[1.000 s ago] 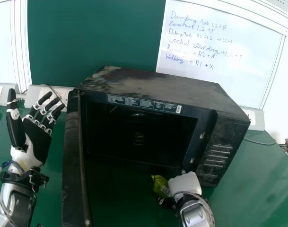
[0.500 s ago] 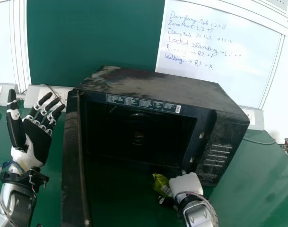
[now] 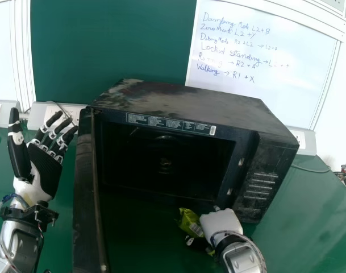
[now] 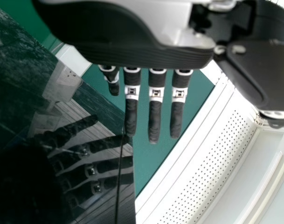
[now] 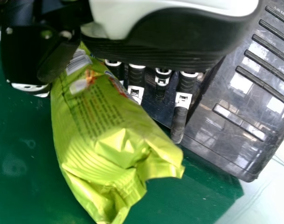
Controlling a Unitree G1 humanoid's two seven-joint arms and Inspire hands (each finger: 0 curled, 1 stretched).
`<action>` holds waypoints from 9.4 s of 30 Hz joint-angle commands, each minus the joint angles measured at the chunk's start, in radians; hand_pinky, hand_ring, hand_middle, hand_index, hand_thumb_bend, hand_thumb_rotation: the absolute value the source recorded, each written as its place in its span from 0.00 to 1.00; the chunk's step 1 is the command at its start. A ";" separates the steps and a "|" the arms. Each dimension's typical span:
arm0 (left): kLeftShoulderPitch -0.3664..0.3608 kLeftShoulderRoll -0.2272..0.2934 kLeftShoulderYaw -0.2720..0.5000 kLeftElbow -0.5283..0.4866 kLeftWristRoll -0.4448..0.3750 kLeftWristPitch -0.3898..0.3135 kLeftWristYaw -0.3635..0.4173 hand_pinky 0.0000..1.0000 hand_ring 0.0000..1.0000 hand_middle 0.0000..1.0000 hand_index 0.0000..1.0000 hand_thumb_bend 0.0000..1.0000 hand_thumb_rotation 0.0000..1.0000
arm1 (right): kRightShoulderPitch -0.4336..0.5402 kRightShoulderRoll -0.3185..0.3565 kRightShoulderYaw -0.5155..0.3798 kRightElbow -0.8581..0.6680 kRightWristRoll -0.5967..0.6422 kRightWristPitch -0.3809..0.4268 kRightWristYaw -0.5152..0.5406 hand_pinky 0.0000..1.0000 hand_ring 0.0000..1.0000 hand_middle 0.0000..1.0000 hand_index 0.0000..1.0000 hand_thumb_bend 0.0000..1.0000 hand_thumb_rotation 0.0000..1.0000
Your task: Put biscuit inside oven
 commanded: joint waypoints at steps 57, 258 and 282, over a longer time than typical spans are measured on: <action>0.001 -0.013 -0.007 0.007 0.011 -0.019 -0.013 0.75 0.70 0.68 0.70 0.85 0.37 | -0.254 0.124 -0.012 0.014 0.028 0.023 0.001 0.51 0.54 0.47 0.50 0.53 0.00; 0.017 0.000 0.031 0.102 0.003 -0.094 -0.087 0.71 0.69 0.69 0.72 0.88 0.35 | -0.688 0.158 0.310 0.700 0.505 0.346 -0.622 0.43 0.50 0.57 0.64 0.78 0.12; 0.020 -0.004 0.031 0.113 0.013 -0.110 -0.099 0.72 0.70 0.70 0.72 0.84 0.36 | -0.470 0.075 0.224 0.279 0.359 0.336 -0.462 0.51 0.57 0.61 0.61 0.79 0.09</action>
